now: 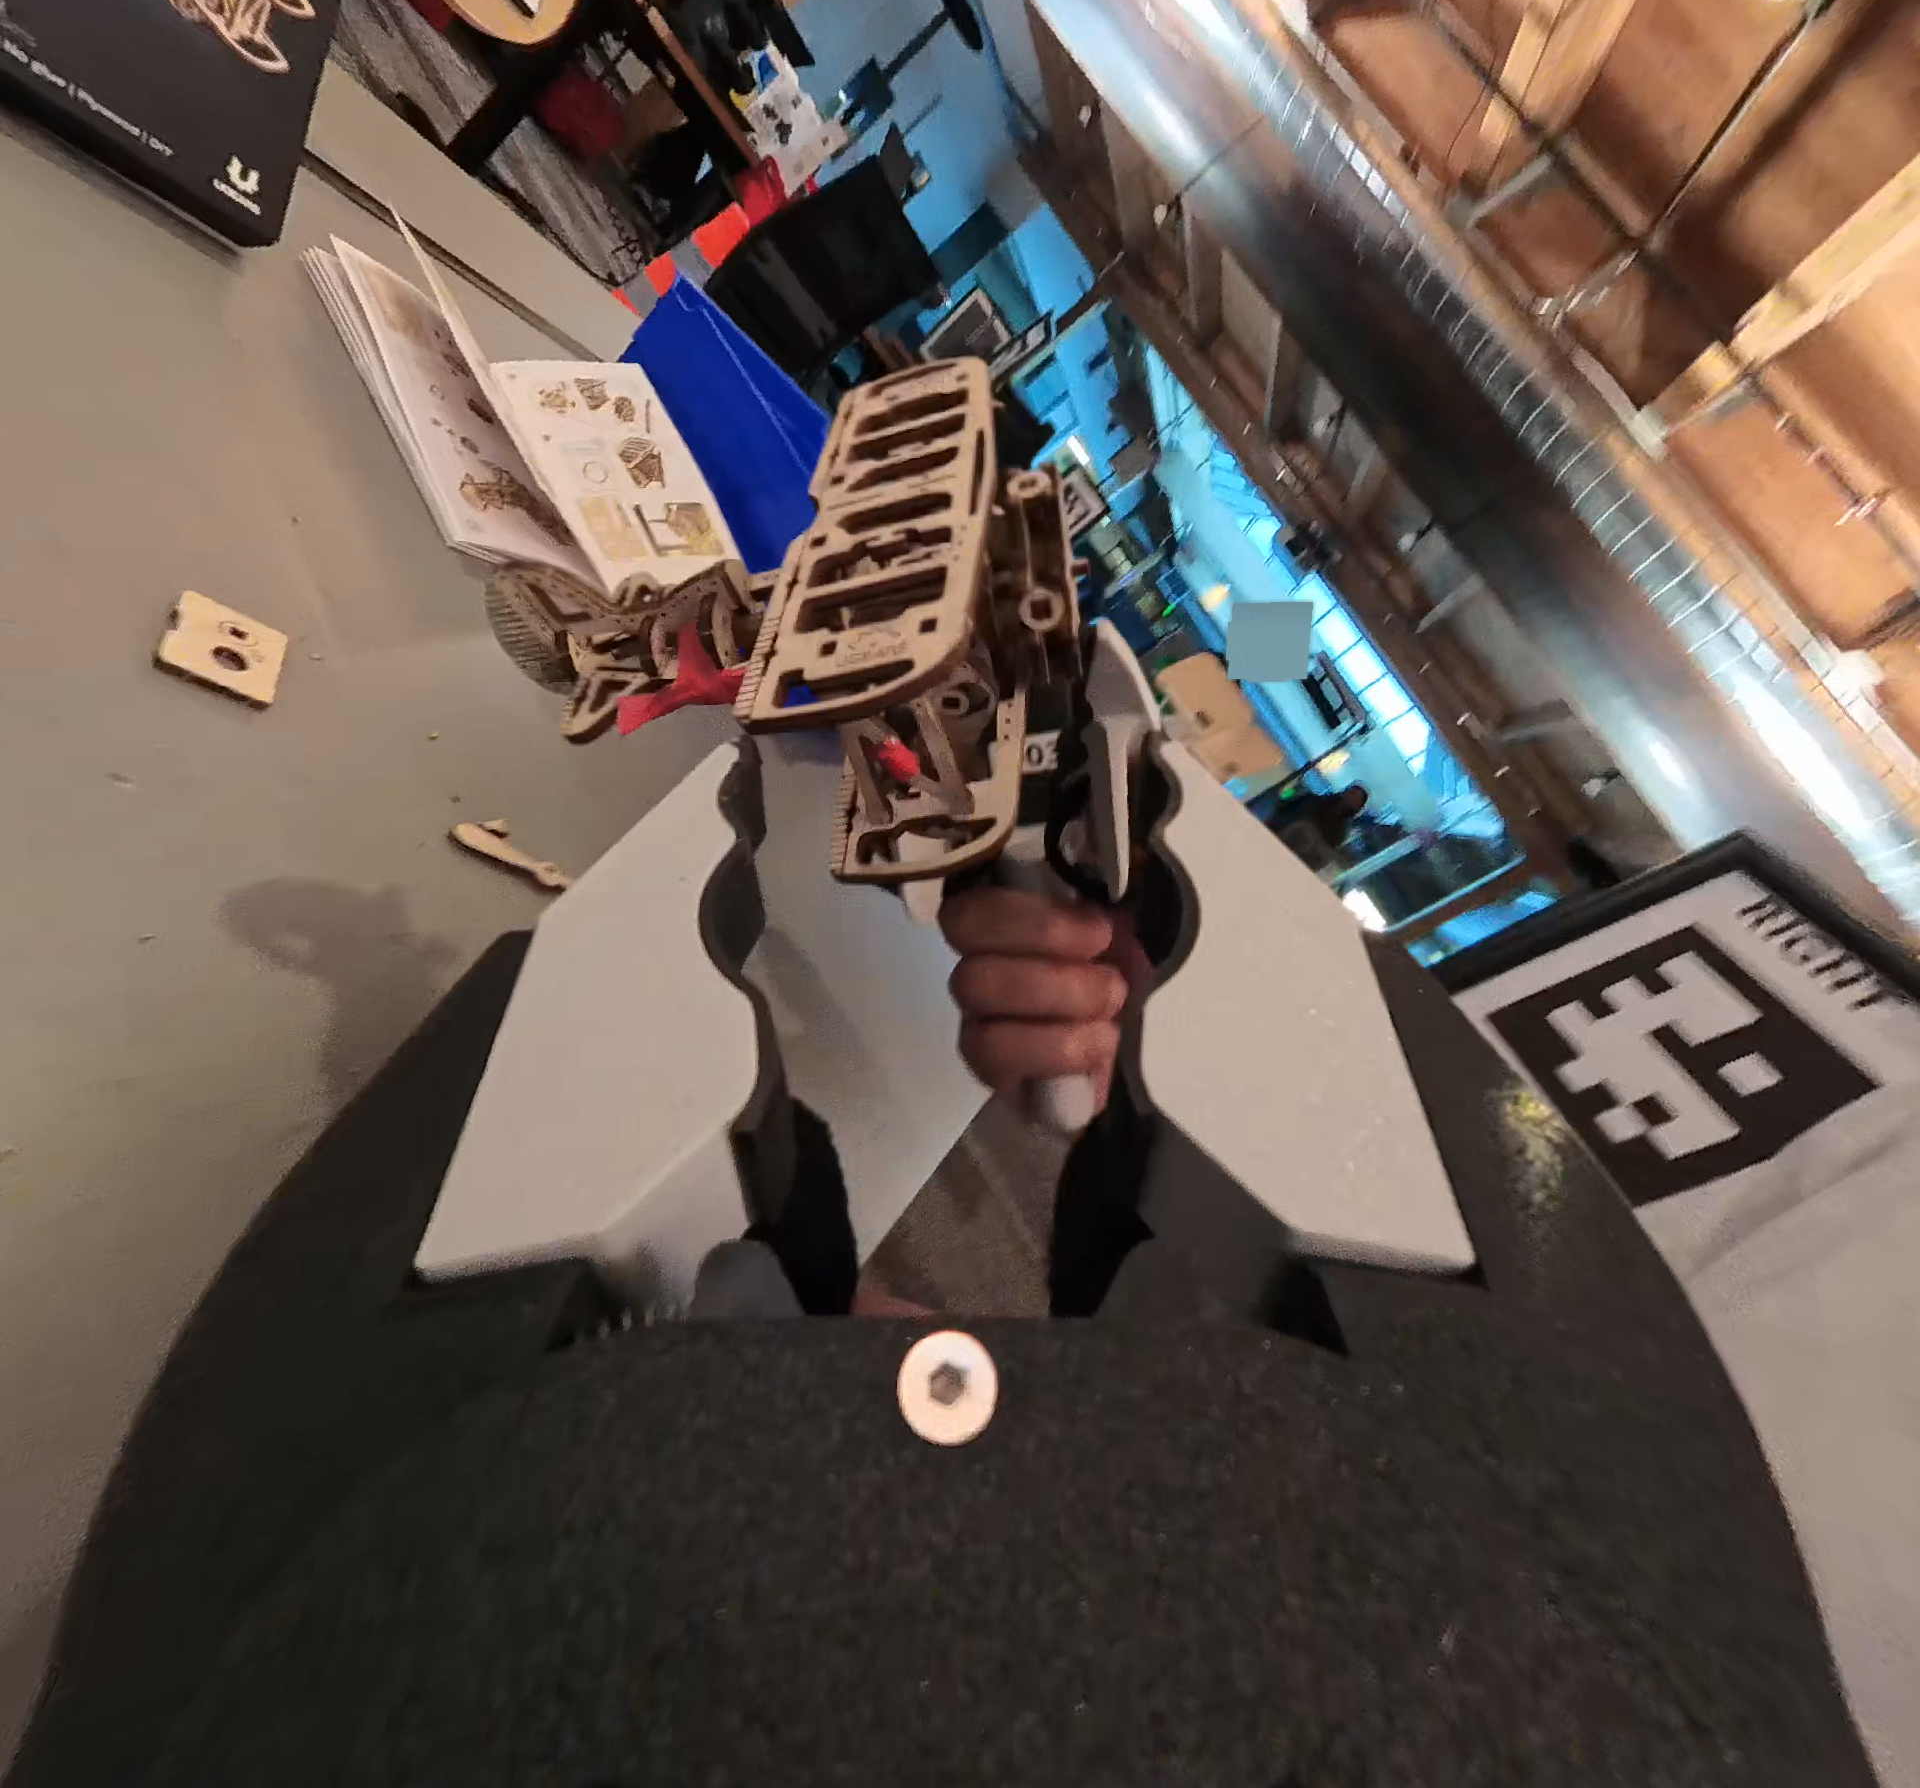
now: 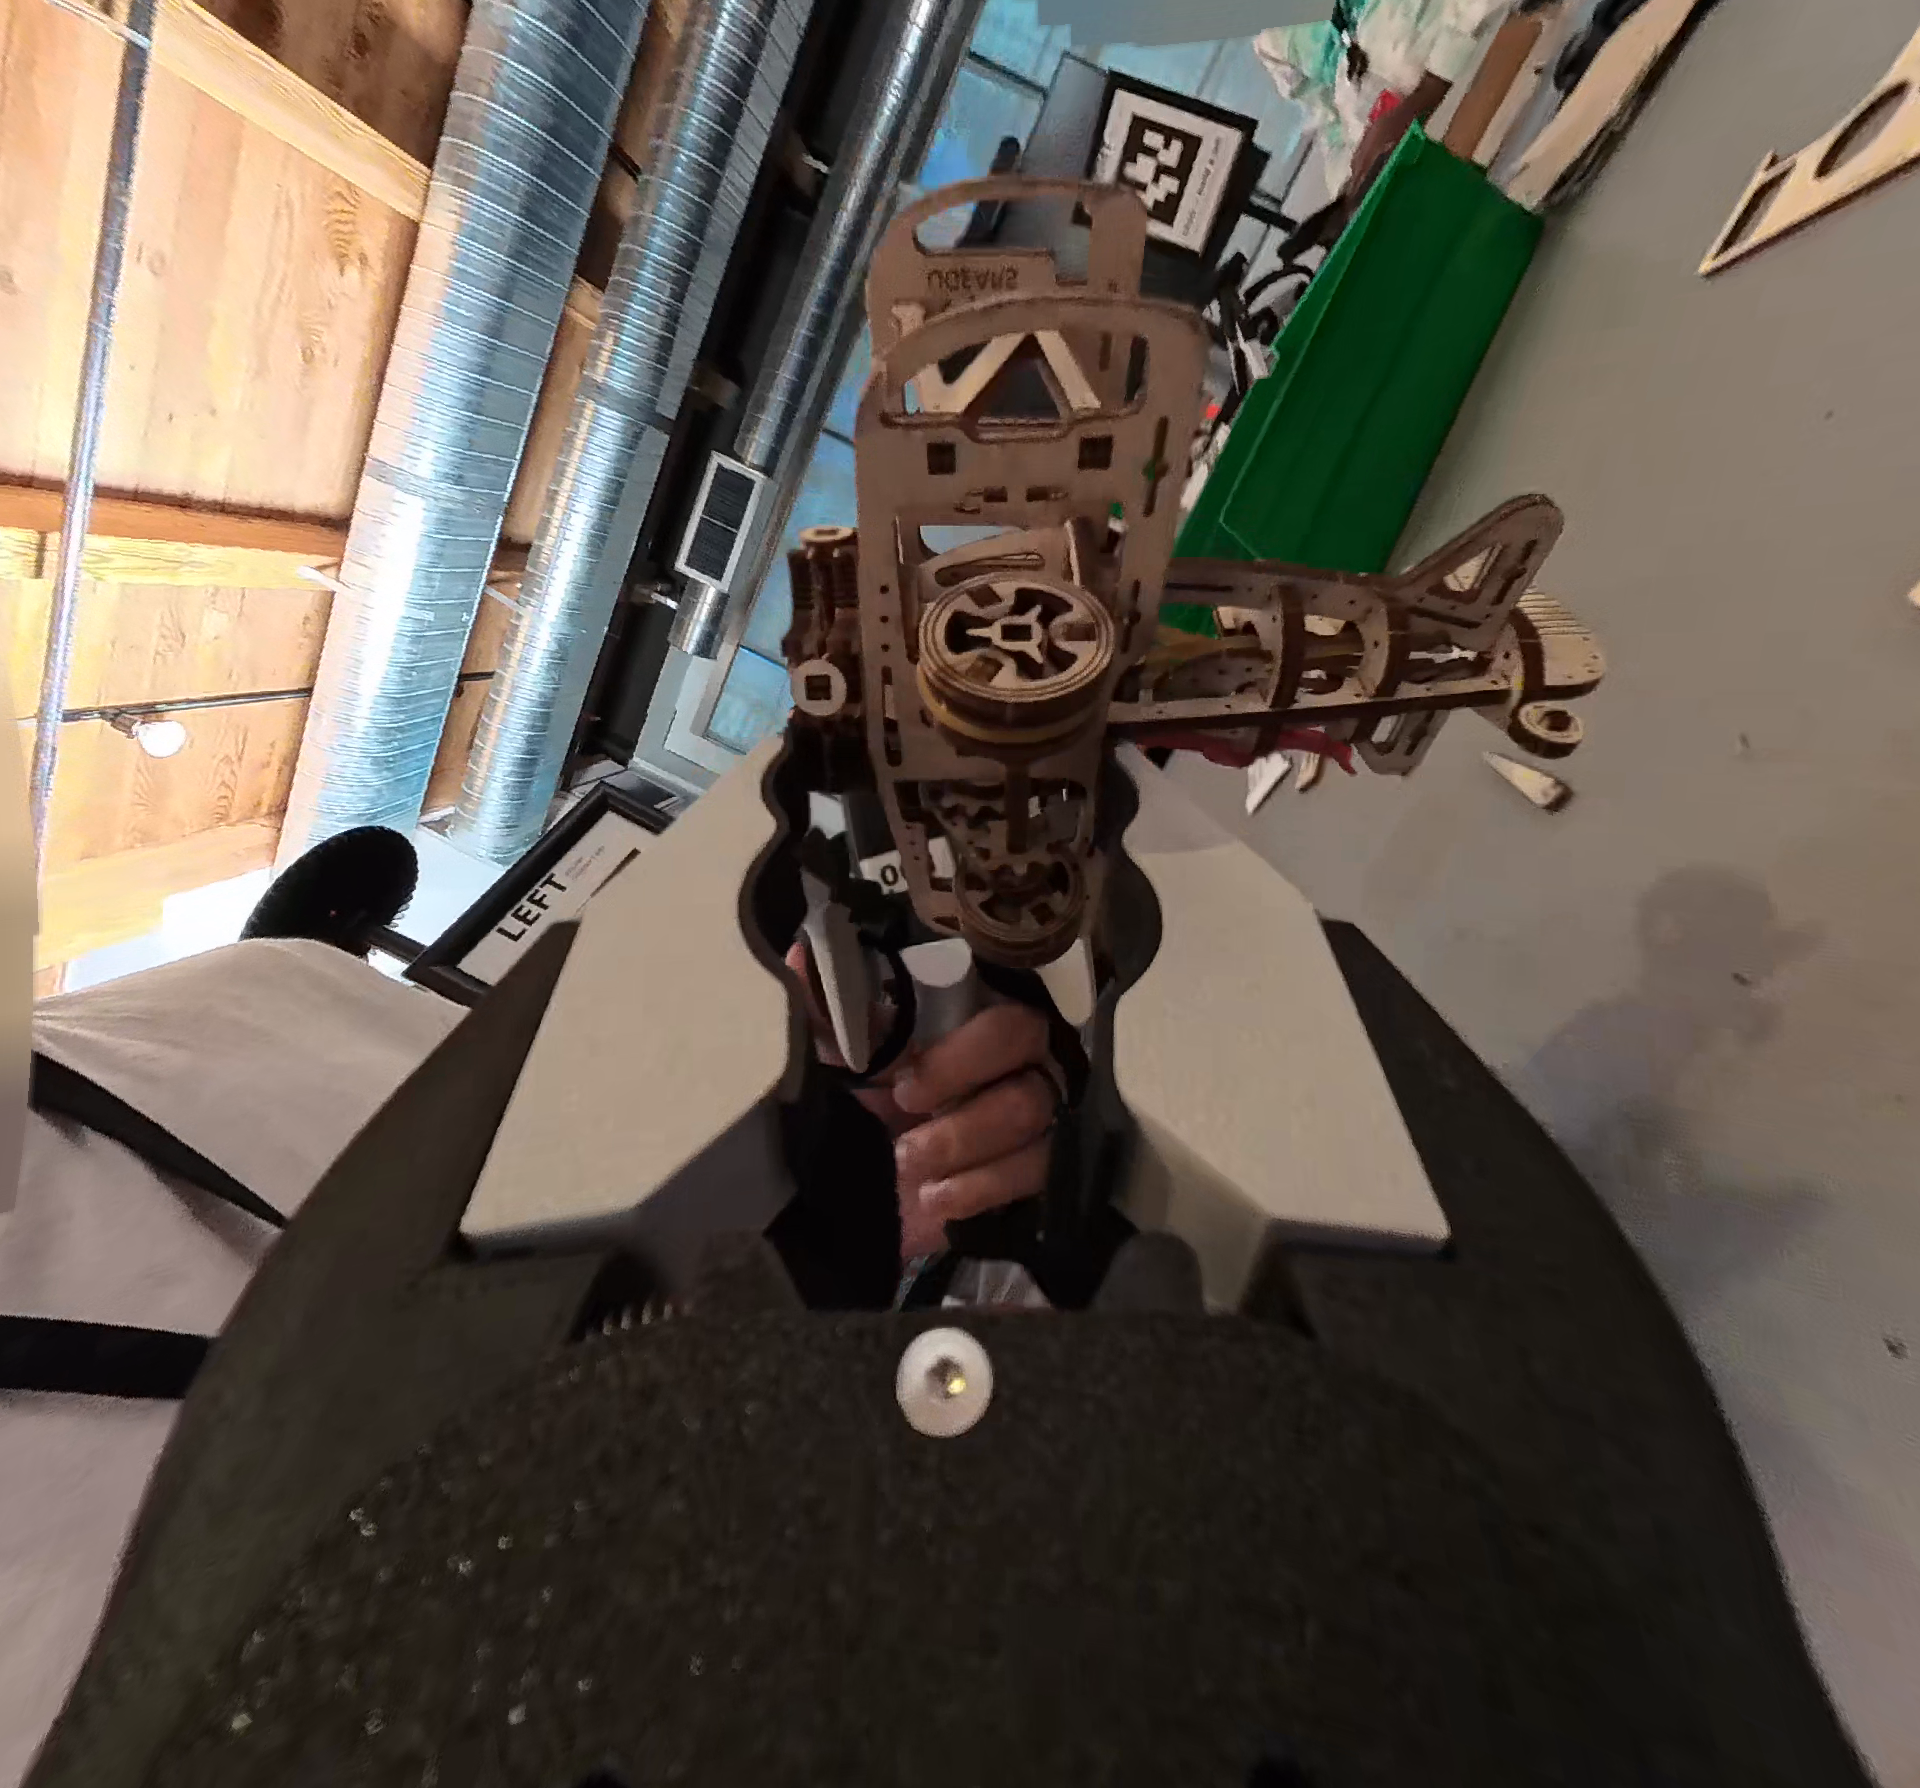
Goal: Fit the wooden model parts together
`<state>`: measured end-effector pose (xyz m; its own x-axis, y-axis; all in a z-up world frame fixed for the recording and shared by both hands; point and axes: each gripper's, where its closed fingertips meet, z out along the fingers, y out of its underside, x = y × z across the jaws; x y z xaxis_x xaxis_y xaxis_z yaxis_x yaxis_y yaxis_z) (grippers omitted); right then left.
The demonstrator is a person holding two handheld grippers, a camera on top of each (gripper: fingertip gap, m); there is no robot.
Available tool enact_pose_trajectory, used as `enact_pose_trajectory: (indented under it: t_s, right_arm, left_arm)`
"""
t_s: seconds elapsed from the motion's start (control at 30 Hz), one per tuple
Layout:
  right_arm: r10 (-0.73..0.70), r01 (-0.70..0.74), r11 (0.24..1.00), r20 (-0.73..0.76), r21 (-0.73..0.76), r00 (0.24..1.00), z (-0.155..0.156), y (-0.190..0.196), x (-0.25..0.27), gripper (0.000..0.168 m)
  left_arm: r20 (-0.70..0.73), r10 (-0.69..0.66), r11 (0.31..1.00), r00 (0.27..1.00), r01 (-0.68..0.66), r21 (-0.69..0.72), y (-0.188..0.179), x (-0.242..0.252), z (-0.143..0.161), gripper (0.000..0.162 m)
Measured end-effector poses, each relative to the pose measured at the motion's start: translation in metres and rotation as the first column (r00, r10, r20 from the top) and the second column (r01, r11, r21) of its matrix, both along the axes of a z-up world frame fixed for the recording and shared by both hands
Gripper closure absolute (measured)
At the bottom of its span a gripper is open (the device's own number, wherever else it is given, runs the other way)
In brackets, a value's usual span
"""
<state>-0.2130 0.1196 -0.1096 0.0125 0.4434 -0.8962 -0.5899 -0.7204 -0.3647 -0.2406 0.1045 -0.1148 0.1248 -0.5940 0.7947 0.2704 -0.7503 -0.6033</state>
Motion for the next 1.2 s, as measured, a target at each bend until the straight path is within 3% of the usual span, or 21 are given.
enact_pose_trajectory:
  t_s: [0.27,0.43,0.57,0.7,0.83,1.0,1.1,1.2]
  right_arm:
    - [0.142,-0.137,0.99,0.146,-0.043,0.979,-0.031,-0.007,0.004,0.115]
    - [0.233,-0.298,0.95,0.424,0.093,0.875,-0.038,-0.029,-0.01,0.115]
    - [0.257,-0.407,0.893,0.524,0.193,0.812,-0.023,-0.044,-0.02,0.115]
    - [0.31,-0.513,0.839,0.618,0.179,0.722,-0.027,-0.058,-0.028,0.115]
    - [0.355,-0.56,0.813,0.631,0.156,0.69,-0.028,-0.065,-0.029,0.114]
    - [0.383,-0.593,0.792,0.64,0.144,0.666,-0.027,-0.07,-0.033,0.114]
    - [0.403,-0.618,0.78,0.678,0.097,0.615,-0.035,-0.071,-0.035,0.114]
    - [0.428,-0.641,0.766,0.705,0.05,0.566,-0.041,-0.073,-0.036,0.113]
  left_arm:
    - [-0.202,-0.069,0.984,0.977,0.1,0.149,-0.001,-0.019,-0.016,0.09]
    - [-0.263,-0.261,0.939,0.929,0.308,0.153,-0.007,-0.014,-0.009,0.09]
    - [-0.348,-0.381,0.866,0.857,0.462,0.191,-0.028,-0.01,-0.013,0.089]
    - [-0.361,-0.468,0.804,0.807,0.558,0.206,-0.043,-0.008,-0.008,0.091]
    - [-0.382,-0.5,0.78,0.777,0.596,0.191,-0.047,-0.009,-0.011,0.096]
    - [-0.463,-0.489,0.76,0.739,0.622,0.19,-0.049,-0.01,-0.02,0.091]
    - [-0.541,-0.467,0.744,0.7,0.642,0.188,-0.05,-0.011,-0.03,0.099]
    - [-0.595,-0.446,0.732,0.669,0.655,0.188,-0.05,-0.013,-0.037,0.097]
